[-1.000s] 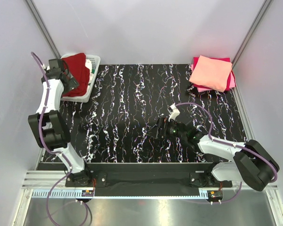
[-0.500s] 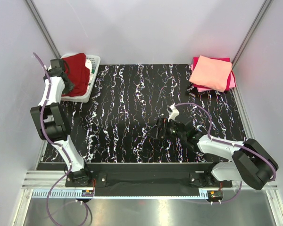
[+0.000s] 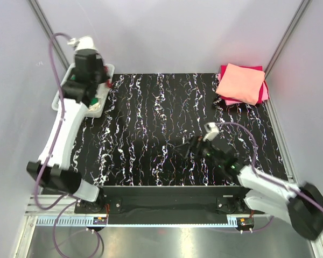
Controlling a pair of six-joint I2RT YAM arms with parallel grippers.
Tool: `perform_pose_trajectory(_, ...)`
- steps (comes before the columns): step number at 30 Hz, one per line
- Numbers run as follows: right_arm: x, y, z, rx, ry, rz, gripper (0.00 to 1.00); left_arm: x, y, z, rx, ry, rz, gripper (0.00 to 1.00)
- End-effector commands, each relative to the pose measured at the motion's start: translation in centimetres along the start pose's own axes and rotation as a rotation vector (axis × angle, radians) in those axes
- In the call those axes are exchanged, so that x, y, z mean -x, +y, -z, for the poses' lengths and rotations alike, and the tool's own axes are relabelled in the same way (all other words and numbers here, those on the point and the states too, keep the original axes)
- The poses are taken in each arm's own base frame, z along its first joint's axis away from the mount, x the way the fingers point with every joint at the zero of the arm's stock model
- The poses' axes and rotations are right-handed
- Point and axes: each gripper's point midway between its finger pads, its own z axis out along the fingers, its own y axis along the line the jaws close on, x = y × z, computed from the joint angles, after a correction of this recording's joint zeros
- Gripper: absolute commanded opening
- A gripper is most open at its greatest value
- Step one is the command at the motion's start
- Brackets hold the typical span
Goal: Fold and stack the t-shirts
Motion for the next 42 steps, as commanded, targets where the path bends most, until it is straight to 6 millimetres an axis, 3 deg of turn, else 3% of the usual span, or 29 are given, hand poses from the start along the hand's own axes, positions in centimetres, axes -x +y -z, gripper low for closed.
perform_pose_trajectory(1, 4.3, -1.6, 3.4, -0.080, -0.300, -0.030, 1.00, 7.6, -8.9, 12.7, -0.324, -0.336, -0.137, 0.03)
perform_pose_trajectory(2, 4.5, -1.7, 4.0, -0.074, -0.330, -0.034, 1.00, 7.2, -10.3, 15.2, -0.392, -0.344, -0.137, 0.07)
perform_pose_trajectory(3, 5.3, -1.2, 4.9, -0.049, -0.377, -0.040, 1.00, 6.9, -10.5, 15.7, -0.413, -0.330, -0.128, 0.13)
perform_pose_trajectory(4, 5.1, -2.0, 5.2, -0.072, -0.398, -0.063, 1.00, 5.6, -10.4, 15.8, -0.424, -0.270, -0.117, 0.41)
perform_pose_trajectory(6, 5.2, -2.1, 5.7, -0.080, -0.411, -0.071, 1.00, 3.3, -10.5, 15.4, -0.446, -0.182, -0.142, 0.67)
perform_pose_trajectory(7, 5.3, -2.2, 5.7, -0.086, -0.411, -0.070, 1.00, 0.7, -10.1, 14.5, -0.434, -0.106, -0.156, 0.78)
perform_pose_trajectory(11, 5.0, -2.0, 5.3, -0.101, -0.367, -0.063, 1.00, -5.8, -8.5, 13.1, -0.434, 0.028, -0.188, 0.98)
perform_pose_trajectory(13, 4.7, -1.8, 4.7, -0.101, -0.332, -0.050, 1.00, -8.6, -7.0, 12.3, -0.392, 0.084, -0.208, 0.98)
perform_pose_trajectory(18, 4.3, -1.7, 3.4, -0.114, -0.274, -0.031, 1.00, -12.9, -2.9, 9.7, -0.200, 0.157, -0.234, 0.99)
perform_pose_trajectory(19, 4.3, -1.6, 3.1, -0.114, -0.264, -0.028, 1.00, -15.0, -2.1, 8.8, -0.156, 0.220, -0.245, 0.99)
perform_pose_trajectory(20, 4.3, -1.7, 2.8, -0.125, -0.255, -0.024, 1.00, -15.9, -1.6, 8.3, -0.124, 0.245, -0.245, 0.99)
perform_pose_trajectory(25, 4.3, -2.4, 0.1, -0.219, -0.150, 0.013, 1.00, -22.7, -1.1, 5.1, -0.073, 0.418, -0.278, 0.99)
perform_pose_trajectory(27, 4.0, -2.5, -0.9, -0.229, -0.118, 0.019, 1.00, -23.8, -0.6, 3.8, -0.020, 0.438, -0.302, 0.99)
perform_pose_trajectory(30, 3.7, -2.7, -0.7, -0.230, -0.117, 0.013, 1.00, -26.7, -0.7, 1.4, 0.030, 0.530, -0.339, 0.99)
perform_pose_trajectory(31, 3.9, -2.7, -0.5, -0.226, -0.132, 0.012, 1.00, -28.9, -0.1, 0.4, 0.073, 0.597, -0.367, 0.99)
perform_pose_trajectory(34, 4.1, -2.5, 0.5, -0.195, -0.180, 0.004, 1.00, -31.5, 0.5, -1.2, 0.136, 0.662, -0.398, 0.99)
perform_pose_trajectory(38, 4.3, -2.1, 1.6, -0.162, -0.223, -0.001, 1.00, -33.1, 0.5, -2.4, 0.147, 0.705, -0.424, 0.97)
perform_pose_trajectory(40, 4.3, -2.1, 1.7, -0.160, -0.225, 0.001, 1.00, -33.5, 0.6, -3.1, 0.151, 0.726, -0.424, 0.78)
perform_pose_trajectory(41, 4.3, -2.2, 1.7, -0.161, -0.222, 0.001, 1.00, -34.0, 0.4, -3.3, 0.137, 0.744, -0.413, 0.44)
perform_pose_trajectory(42, 4.2, -2.1, 1.6, -0.157, -0.220, 0.003, 1.00, -34.1, 0.4, -3.7, 0.126, 0.752, -0.397, 0.20)
